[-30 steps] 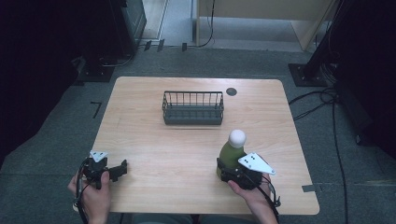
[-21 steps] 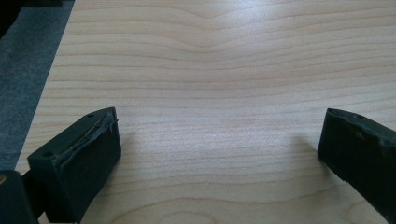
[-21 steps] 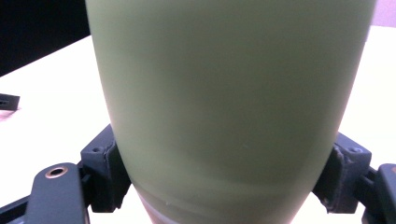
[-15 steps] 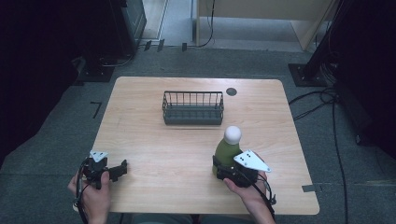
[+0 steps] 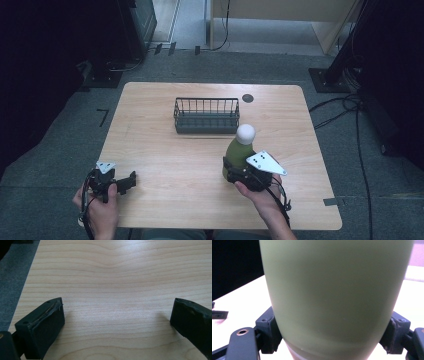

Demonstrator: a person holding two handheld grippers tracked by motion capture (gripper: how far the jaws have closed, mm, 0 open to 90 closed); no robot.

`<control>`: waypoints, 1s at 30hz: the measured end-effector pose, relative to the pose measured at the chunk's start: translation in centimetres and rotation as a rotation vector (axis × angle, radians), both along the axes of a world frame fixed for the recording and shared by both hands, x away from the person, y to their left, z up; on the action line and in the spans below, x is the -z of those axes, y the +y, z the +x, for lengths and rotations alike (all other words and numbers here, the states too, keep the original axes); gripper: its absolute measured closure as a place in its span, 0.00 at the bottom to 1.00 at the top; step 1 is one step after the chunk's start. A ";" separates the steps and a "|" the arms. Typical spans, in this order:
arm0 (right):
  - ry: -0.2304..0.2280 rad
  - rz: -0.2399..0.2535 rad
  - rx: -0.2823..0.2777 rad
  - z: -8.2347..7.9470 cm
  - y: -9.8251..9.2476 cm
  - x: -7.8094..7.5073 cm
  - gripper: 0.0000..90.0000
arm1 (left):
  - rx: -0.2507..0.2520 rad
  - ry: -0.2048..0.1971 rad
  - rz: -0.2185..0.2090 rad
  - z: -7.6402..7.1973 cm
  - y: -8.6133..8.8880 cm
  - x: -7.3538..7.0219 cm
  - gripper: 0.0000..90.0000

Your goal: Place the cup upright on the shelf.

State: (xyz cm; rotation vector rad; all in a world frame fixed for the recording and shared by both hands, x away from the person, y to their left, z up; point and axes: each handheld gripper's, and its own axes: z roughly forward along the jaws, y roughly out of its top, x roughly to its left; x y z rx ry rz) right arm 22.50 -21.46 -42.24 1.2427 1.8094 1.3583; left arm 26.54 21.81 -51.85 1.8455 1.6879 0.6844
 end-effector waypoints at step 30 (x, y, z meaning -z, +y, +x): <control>-0.085 0.023 0.021 4.5 2.1 -4.1 0.23 | 0.000 0.000 0.000 0.0 0.0 0.0 0.00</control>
